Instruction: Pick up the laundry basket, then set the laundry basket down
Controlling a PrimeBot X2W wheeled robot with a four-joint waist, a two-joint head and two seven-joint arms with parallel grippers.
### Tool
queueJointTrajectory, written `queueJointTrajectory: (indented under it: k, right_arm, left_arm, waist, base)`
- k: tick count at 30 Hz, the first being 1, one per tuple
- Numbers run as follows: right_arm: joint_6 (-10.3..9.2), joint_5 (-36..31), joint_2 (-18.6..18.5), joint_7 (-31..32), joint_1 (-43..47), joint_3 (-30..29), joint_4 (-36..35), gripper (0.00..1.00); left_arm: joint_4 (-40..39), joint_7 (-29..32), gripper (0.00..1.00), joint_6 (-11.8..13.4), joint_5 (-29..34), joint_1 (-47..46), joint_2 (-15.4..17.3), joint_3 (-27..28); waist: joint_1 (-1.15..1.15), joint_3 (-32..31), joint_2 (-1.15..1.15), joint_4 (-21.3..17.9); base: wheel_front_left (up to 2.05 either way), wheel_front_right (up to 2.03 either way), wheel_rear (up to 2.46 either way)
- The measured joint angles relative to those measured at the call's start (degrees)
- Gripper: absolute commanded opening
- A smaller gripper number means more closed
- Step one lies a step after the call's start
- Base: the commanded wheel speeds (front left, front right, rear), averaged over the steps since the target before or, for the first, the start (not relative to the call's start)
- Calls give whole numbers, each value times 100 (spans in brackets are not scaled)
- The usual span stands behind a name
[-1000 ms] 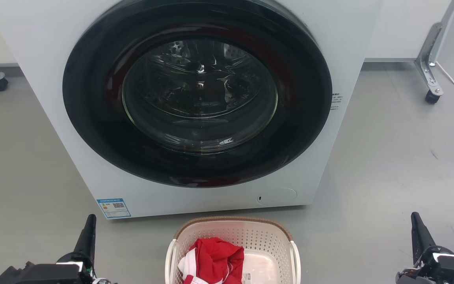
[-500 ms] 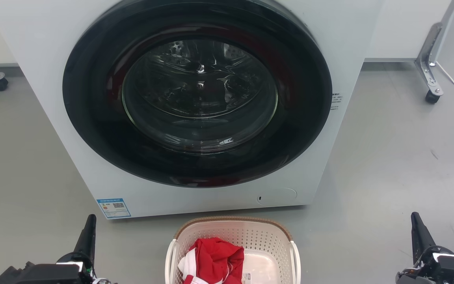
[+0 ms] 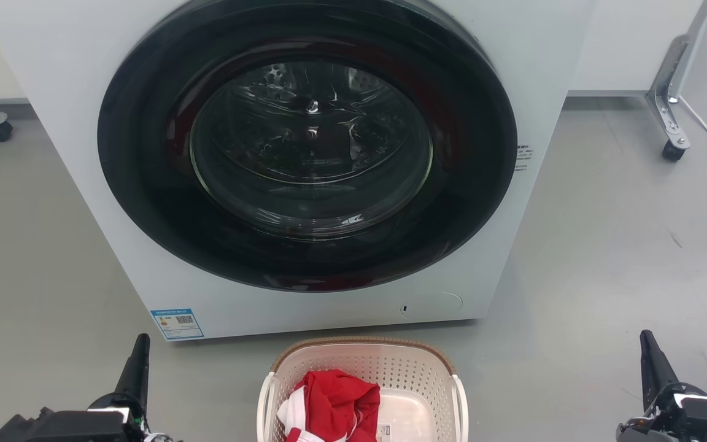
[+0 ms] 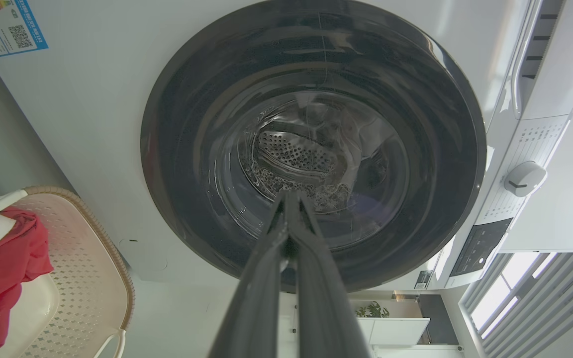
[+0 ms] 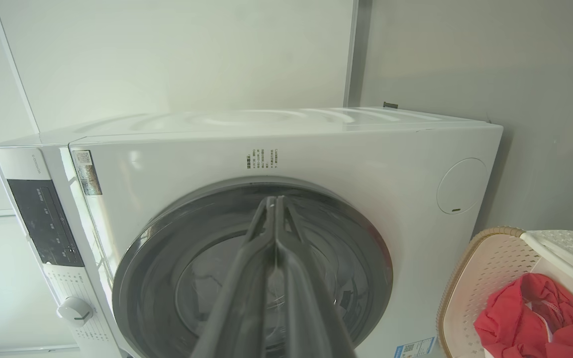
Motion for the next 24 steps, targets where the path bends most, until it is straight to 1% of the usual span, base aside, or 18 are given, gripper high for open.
queueJointTrajectory:
  k: [24]
  right_arm:
    - [0, 0, 1, 0, 0, 0, -1, 0]
  left_arm:
    - [3, 0, 0, 0, 0, 0, 0, 0]
  waist:
    - [1, 0, 0, 0]
  base:
    - [0, 0, 0]
